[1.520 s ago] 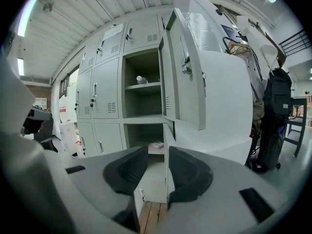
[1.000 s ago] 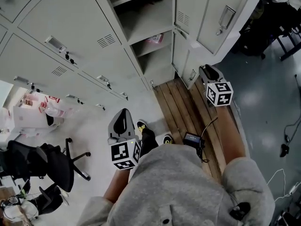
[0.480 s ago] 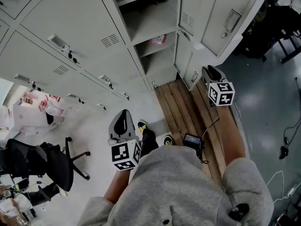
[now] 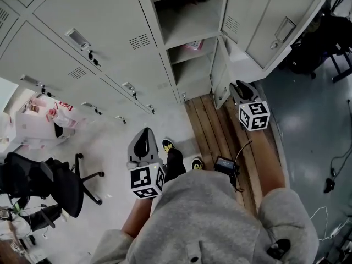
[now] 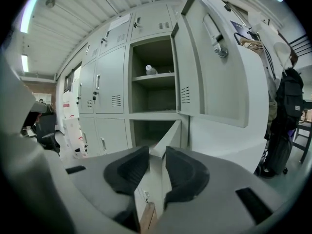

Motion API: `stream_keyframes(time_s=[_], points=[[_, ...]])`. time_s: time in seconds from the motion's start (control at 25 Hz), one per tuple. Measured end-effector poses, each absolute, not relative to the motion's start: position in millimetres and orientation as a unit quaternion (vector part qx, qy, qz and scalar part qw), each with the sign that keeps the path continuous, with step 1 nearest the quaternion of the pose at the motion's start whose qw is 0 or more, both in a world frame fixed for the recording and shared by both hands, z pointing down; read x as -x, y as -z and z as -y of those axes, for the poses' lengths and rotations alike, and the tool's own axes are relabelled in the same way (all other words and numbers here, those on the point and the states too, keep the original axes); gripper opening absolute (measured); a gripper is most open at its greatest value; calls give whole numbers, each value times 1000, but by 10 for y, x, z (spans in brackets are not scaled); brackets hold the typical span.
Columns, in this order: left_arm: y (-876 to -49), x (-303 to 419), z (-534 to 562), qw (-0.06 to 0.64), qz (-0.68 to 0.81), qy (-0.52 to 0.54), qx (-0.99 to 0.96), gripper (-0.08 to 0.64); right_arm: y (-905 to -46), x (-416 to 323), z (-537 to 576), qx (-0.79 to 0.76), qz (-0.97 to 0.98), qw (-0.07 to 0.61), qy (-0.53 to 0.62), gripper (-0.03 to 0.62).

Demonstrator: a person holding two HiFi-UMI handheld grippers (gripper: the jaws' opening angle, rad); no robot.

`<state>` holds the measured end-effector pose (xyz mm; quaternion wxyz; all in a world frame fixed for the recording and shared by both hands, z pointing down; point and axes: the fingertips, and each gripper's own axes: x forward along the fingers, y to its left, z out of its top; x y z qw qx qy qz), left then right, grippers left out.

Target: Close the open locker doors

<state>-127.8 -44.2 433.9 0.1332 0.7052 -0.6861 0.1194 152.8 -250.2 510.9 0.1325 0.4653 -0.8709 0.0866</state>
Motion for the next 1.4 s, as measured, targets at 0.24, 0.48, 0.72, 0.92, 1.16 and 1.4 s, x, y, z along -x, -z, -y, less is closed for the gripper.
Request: stream_keyframes(time_s=[0.24, 0.48, 0.72, 0.92, 1.16, 1.4], points=[[-4445, 1464, 453, 147, 693, -123, -695, 11, -5100, -1108, 2488, -442, 883, 131, -81, 121], [-4489, 1670, 573, 153, 698, -122, -689, 11, -5099, -776, 2492, -445, 883, 122, -87, 126], [-4487, 1835, 806, 153, 692, -122, -694, 11, -5083, -473, 2519, -447, 883, 109, -93, 127], [-4457, 1972, 1004, 151, 687, -117, -701, 11, -5082, -228, 2592, -443, 884, 117, -87, 124], [-4436, 2197, 1150, 150, 687, -114, -702, 11, -5082, 26, 2711, -441, 885, 123, -88, 120], [-4431, 2422, 1241, 152, 692, -111, -697, 11, -5084, 273, 2852, -438, 886, 125, -87, 110]])
